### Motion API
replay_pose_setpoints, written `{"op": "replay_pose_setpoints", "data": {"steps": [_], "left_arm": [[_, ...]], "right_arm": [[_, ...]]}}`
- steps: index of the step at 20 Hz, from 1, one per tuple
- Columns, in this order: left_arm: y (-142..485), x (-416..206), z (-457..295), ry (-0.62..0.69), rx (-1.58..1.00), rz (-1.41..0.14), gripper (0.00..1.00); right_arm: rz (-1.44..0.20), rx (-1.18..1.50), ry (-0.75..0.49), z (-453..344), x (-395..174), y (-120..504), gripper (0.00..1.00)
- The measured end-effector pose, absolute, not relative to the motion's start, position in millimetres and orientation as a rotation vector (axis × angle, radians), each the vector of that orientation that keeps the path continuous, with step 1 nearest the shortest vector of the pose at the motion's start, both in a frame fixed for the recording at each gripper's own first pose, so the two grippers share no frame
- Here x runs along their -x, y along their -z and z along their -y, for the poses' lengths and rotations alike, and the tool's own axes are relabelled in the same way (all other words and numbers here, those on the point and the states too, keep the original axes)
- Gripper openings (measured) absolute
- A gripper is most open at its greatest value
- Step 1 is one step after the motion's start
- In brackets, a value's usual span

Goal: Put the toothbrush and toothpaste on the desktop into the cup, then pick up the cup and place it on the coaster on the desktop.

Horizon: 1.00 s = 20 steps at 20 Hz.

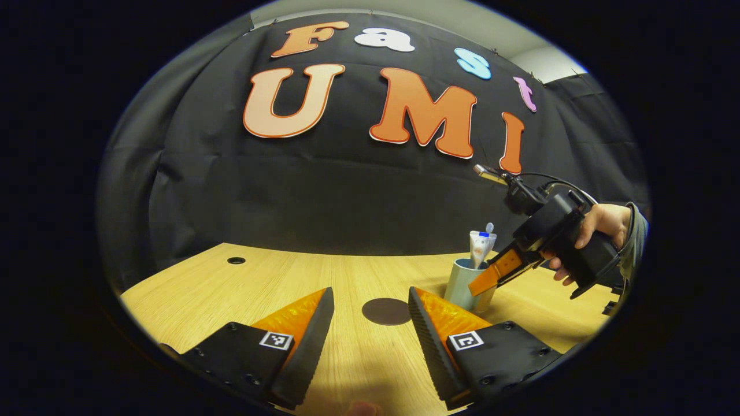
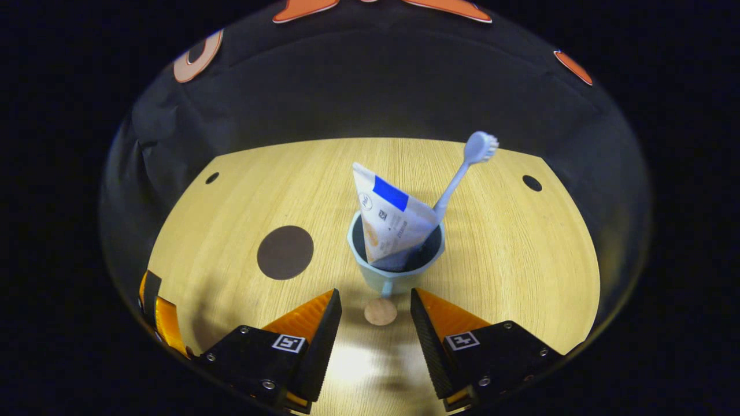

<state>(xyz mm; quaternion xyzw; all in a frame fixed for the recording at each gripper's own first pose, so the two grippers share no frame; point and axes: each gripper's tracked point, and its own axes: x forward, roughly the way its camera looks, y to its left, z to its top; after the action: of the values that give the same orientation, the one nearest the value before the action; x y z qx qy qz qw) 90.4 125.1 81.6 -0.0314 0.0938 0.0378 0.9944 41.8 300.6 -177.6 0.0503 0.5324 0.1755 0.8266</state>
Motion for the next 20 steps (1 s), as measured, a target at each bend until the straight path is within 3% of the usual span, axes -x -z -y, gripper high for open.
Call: {"op": "replay_pose_setpoints", "data": {"steps": [6,8,9,11,20], "left_arm": [[-65,-90,-128,-0.099,0.071,-0.245,0.83],[-66,-90,-130,-0.104,0.073,-0.244,0.83],[-66,-91,-132,-0.109,0.073,-0.243,0.82],[-66,-92,-135,-0.118,0.074,-0.243,0.83],[-63,-92,-138,-0.12,0.082,-0.245,0.83]], "right_arm": [[-1.194,-0.114,-0.325,-308,-49,201,0.6],[-1.198,-0.121,-0.305,-304,-53,205,0.5],[-1.205,-0.125,-0.295,-299,-53,205,0.39],[-1.187,-0.127,-0.287,-296,-61,202,0.27],[-1.101,-0.132,-0.379,-306,-70,194,0.2]]}}
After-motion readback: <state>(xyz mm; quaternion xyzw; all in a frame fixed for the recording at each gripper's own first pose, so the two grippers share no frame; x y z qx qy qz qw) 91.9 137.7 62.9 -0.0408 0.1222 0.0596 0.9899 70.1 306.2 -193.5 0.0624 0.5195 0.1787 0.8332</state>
